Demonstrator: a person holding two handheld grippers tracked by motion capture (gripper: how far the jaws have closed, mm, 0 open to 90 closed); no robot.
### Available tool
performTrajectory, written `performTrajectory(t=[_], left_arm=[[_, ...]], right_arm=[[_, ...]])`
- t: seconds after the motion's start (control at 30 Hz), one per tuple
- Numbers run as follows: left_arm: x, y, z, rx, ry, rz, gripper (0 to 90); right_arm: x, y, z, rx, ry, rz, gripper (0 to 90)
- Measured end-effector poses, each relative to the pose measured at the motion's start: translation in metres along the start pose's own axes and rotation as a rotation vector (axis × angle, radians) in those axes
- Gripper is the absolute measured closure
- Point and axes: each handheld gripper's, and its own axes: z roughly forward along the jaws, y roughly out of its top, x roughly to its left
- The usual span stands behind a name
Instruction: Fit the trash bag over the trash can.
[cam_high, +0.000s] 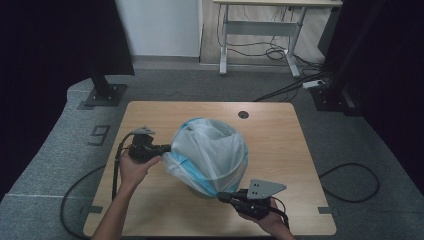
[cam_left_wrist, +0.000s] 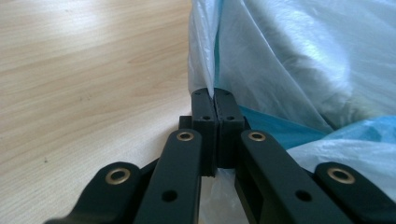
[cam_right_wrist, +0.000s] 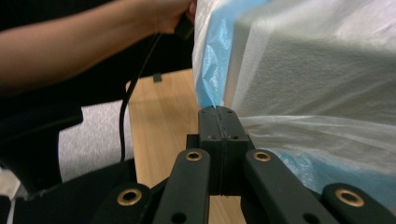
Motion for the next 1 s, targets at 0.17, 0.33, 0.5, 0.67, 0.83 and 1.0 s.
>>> performTrajectory(t=[0.17,0.33,0.5,0.67,0.83,1.0], left_arm=[[0.0,-0.004,0.0,0.015,-0.001,0.001,88.4],[0.002,-0.009,0.01,0.053,0.007,-0.005,88.4],[0.007,-0.009,0.026,0.086,0.006,-0.024,88.4],[0.006,-0.011,0.04,0.106,-0.006,-0.028,88.4],[0.007,-0.014,0.044,0.109,-0.013,-0.03,88.4],[0.007,-0.016,0.046,0.113,-0.017,-0.033,88.4]], right_arm=[[-0.002,-0.014,0.011,0.055,0.0,0.007,89.1],[-0.014,-0.028,0.015,0.074,-0.021,0.053,89.1],[-0.024,-0.042,0.017,0.103,-0.034,0.082,89.1],[-0.035,-0.061,0.016,0.135,-0.057,0.127,89.1],[-0.037,-0.064,0.015,0.136,-0.068,0.132,89.0],[-0.037,-0.065,0.017,0.143,-0.07,0.133,89.0]])
